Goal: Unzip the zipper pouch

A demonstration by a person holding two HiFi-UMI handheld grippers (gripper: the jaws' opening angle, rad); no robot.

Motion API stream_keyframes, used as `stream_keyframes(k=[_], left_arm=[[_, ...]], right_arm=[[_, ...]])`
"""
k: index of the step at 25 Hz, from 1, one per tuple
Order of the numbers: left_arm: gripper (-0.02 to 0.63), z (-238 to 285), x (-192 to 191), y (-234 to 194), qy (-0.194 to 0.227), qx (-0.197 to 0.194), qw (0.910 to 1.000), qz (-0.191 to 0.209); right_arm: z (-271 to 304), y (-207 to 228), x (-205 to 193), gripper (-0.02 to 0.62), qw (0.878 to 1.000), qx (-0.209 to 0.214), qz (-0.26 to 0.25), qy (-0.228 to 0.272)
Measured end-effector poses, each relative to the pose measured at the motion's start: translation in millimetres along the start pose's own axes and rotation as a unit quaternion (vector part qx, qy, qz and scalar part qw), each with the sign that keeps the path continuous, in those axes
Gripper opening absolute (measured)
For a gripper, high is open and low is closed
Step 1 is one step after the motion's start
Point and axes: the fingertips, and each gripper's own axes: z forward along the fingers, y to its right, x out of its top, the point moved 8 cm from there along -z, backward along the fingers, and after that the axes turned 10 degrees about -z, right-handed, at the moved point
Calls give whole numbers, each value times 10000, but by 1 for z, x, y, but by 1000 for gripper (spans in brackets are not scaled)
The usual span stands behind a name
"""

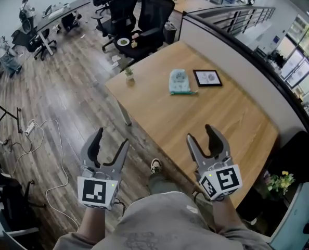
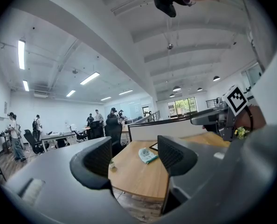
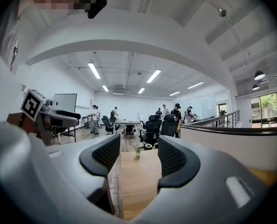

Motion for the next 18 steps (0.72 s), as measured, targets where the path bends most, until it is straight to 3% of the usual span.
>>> stream_keyframes(k=[2, 6, 10, 15, 18], left_arm=[[295, 31, 4, -9, 60, -92, 9999, 98], [295, 89, 14, -20, -248, -199, 9995, 52], [295, 146, 28, -30, -171, -393, 9987, 273], [293, 202, 32, -33, -435, -542, 9969, 363], [293, 229, 30, -34, -337, -717, 9957, 491]], right_arm=[[23, 14, -4, 241, 10000, -7, 55, -66], [65, 45, -10, 241, 9997, -31, 134, -202], [102, 76, -11, 240, 9995, -1, 144, -292], [134, 108, -19, 239, 9992, -115, 171, -356], [144, 121, -25, 241, 9986, -195, 210, -455]])
